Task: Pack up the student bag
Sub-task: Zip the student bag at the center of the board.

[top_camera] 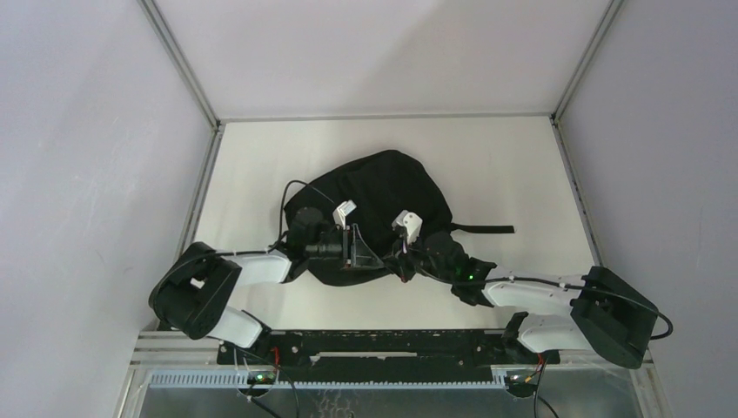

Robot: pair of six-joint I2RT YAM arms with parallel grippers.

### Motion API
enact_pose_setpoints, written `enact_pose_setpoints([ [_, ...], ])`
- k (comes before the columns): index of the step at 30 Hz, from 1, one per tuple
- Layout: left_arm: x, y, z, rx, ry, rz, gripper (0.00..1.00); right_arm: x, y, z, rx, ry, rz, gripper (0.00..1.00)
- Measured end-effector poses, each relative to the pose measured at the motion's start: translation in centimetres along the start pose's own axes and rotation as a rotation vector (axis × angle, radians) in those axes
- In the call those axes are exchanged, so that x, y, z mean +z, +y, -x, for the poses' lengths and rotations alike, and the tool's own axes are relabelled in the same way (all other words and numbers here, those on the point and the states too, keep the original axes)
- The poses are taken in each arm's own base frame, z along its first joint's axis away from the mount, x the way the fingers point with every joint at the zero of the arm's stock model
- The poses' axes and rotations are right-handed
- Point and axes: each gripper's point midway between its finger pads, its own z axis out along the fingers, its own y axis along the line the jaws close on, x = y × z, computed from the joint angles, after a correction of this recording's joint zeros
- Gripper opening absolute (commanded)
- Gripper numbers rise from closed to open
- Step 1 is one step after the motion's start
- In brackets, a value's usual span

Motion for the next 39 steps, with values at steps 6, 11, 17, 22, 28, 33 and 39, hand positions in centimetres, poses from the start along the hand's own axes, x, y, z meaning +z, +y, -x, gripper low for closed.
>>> enact_pose_setpoints([
  [6, 0.0, -0.8, 0.5, 0.011, -0.013, -0.033, 0.41, -0.1, 0.0, 0.4, -0.001, -0.013, -0.001, 0.00],
  [11, -0.1, -0.9, 0.8, 0.007, -0.028, -0.037, 0.42, -0.2, -0.1, 0.5, 0.000, -0.017, -0.002, 0.00],
  [17, -1.0, 0.0, 1.5, -0.039, -0.099, -0.027, 0.46, -0.2, 0.0, 0.5, 0.000, -0.016, 0.002, 0.00],
  [22, -1.5, 0.3, 2.5, -0.075, -0.158, -0.027, 0.46, -0.2, 0.3, 0.4, 0.000, -0.011, 0.019, 0.00],
  [28, -1.4, -0.8, 3.6, -0.085, -0.194, -0.088, 0.46, -0.2, 0.4, 0.4, 0.000, -0.011, 0.022, 0.00],
  [33, -1.0, -0.7, 3.5, -0.133, -0.196, -0.138, 0.45, -0.2, 0.4, 0.4, 0.000, -0.010, 0.024, 0.00],
  [39, -1.1, 0.2, 2.2, -0.194, -0.190, -0.167, 0.46, -0.2, 0.4, 0.4, 0.000, -0.009, 0.024, 0.00],
])
